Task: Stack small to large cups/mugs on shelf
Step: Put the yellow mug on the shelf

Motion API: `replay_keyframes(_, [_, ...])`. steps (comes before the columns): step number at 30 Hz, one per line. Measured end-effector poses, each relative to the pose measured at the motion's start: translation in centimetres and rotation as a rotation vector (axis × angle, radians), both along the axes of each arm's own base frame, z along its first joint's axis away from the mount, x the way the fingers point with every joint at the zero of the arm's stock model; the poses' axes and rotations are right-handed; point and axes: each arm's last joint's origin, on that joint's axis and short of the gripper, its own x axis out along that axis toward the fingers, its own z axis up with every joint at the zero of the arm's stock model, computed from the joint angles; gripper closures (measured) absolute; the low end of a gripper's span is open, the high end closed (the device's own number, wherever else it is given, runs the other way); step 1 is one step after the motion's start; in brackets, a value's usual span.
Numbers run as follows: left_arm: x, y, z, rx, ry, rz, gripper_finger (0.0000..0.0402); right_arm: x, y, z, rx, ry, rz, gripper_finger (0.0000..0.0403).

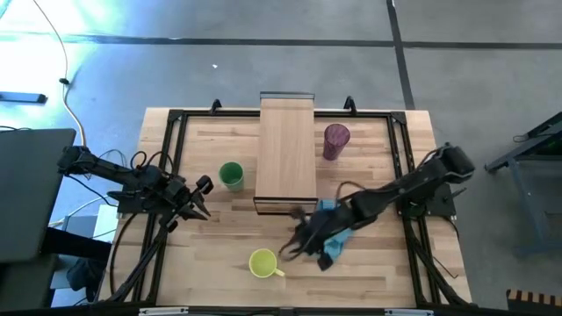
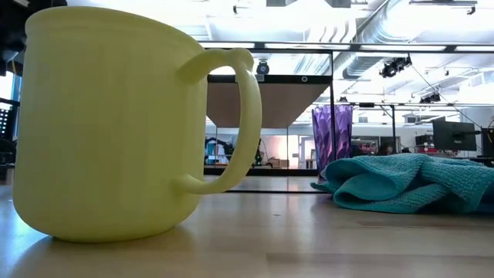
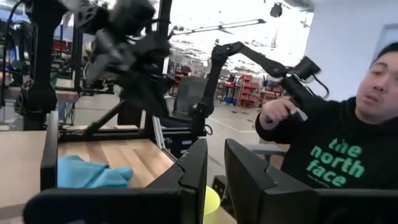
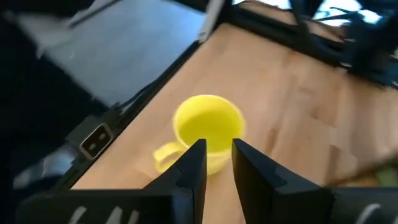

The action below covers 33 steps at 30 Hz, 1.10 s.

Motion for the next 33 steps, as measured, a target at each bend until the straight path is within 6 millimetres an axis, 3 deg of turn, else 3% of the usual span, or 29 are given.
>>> replay_keyframes(7, [0.1,0.0,-0.5,-0.014,0.067,0.001,0.0355,4.5,1.7,-0.5,-0.148,0.088,0.082,0.0336])
replay_keyframes(14, [0.1,0.0,-0.7,-0.051,0.1,-0.001,0.0355,7.6,2.4,-0.7,-0.288,0.07,0.188,0.0336])
replay_keyframes(21, [0.1,0.0,-1.0,-0.047,0.132,0.001,0.0355,9.5,3.0,-2.0,-0.425,-0.021,0.342,0.0336])
replay_keyframes(33, [0.1,0.0,-1.0,-0.037,0.127,0.004,0.0355,11.0,3.8,-3.0,-0.434,-0.168,0.424,0.0336])
